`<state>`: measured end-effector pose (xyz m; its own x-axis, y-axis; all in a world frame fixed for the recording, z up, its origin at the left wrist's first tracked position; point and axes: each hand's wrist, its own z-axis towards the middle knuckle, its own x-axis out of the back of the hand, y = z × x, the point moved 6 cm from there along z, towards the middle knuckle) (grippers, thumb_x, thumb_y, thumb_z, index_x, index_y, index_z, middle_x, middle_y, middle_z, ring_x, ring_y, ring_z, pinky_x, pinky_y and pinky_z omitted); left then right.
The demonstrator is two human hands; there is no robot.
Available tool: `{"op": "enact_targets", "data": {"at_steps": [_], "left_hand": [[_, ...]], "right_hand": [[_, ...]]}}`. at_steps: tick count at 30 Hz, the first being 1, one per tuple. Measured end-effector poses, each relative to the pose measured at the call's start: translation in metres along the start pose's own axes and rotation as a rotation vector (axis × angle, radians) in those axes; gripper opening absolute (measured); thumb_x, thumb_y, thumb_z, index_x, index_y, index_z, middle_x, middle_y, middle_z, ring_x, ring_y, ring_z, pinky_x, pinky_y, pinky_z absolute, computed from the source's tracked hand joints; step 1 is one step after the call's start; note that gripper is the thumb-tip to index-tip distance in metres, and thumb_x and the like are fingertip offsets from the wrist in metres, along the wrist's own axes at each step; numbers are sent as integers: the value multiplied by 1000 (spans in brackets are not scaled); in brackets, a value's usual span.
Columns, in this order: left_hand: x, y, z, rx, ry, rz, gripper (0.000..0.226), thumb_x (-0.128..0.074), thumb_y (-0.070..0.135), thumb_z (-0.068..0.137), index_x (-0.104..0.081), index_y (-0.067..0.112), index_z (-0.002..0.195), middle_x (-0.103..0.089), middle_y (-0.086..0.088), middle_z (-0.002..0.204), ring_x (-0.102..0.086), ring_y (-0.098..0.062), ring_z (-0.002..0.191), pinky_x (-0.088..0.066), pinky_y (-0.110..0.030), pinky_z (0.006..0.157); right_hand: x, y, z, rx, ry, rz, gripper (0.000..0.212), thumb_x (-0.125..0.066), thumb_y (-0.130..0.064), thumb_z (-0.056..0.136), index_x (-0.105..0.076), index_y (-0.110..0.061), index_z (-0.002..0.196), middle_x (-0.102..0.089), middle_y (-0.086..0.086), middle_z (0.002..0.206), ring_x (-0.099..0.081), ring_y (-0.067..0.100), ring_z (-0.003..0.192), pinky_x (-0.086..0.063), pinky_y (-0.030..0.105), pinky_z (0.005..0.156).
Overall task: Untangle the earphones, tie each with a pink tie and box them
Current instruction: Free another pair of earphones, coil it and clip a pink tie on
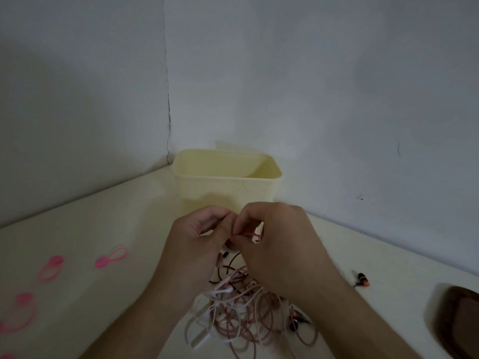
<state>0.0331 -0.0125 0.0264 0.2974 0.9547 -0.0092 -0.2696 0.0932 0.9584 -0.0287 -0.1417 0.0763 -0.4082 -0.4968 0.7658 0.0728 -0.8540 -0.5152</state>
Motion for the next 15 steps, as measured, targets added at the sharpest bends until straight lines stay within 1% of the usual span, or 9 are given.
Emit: {"op": "enact_targets", "data": {"at_steps": [2,4,7,8,9,10,12,14,15], "left_hand": [[0,0,0,-15,3,16,19,-64,13,101,-79,15,90,-77,-7,82,-63,-13,65,-45,-26,52],[-2,4,0,-44,-6,26,19,-64,11,100,-79,13,89,-77,-7,80,-63,-12,63,-45,-18,53],[-4,8,-2,-57,-20,-1,18,-66,8,99,-78,10,86,-77,-9,80,-63,-10,60,-44,-14,52],[-4,9,-2,-56,-27,-6,17,-66,9,99,-78,10,87,-77,-9,80,-63,-12,60,-44,-14,52],[-4,9,-3,-54,-36,-5,16,-66,11,99,-78,11,88,-76,-10,80,-63,-15,61,-44,-15,52],[-5,9,-3,-50,-44,-3,16,-66,13,99,-78,12,89,-76,-10,80,-63,-17,62,-44,-19,51],[-5,9,-3,-41,-53,1,16,-65,15,100,-78,13,91,-74,-13,79,-63,-18,62,-44,-27,50],[-6,10,-2,-37,-55,-1,14,-64,12,100,-77,11,93,-75,-11,79,-65,-14,59,-46,-29,50],[-6,10,-2,-35,-56,-7,13,-64,10,100,-76,10,95,-76,-9,80,-66,-14,59,-49,-28,50]], "right_hand": [[-2,3,0,-20,23,-11,12,-76,-32,89,-66,-32,82,-70,-19,81,-65,0,75,-60,30,69],[-3,6,0,-45,38,-1,16,-76,-37,88,-60,-33,86,-68,-17,86,-64,2,78,-60,34,70],[-1,11,1,-104,-34,74,22,-75,-45,89,-59,-37,102,-65,-19,100,-63,0,89,-57,30,76],[-2,11,1,-109,-79,91,21,-75,-46,89,-64,-37,104,-68,-20,102,-64,-1,92,-57,28,79],[-2,12,2,-102,-116,104,16,-74,-45,89,-69,-35,101,-71,-20,100,-66,-2,91,-57,28,81],[-2,12,3,-93,-141,115,12,-73,-43,89,-74,-33,95,-74,-19,95,-68,-3,88,-59,28,81],[0,13,3,-95,-133,126,11,-72,-41,91,-75,-30,88,-76,-16,86,-70,-1,79,-60,24,72],[3,16,4,-115,-91,131,13,-72,-38,93,-74,-28,84,-75,-13,78,-69,0,72,-57,19,60],[4,17,4,-121,-71,132,14,-72,-36,94,-74,-28,83,-74,-12,75,-69,0,71,-56,18,59]]}}
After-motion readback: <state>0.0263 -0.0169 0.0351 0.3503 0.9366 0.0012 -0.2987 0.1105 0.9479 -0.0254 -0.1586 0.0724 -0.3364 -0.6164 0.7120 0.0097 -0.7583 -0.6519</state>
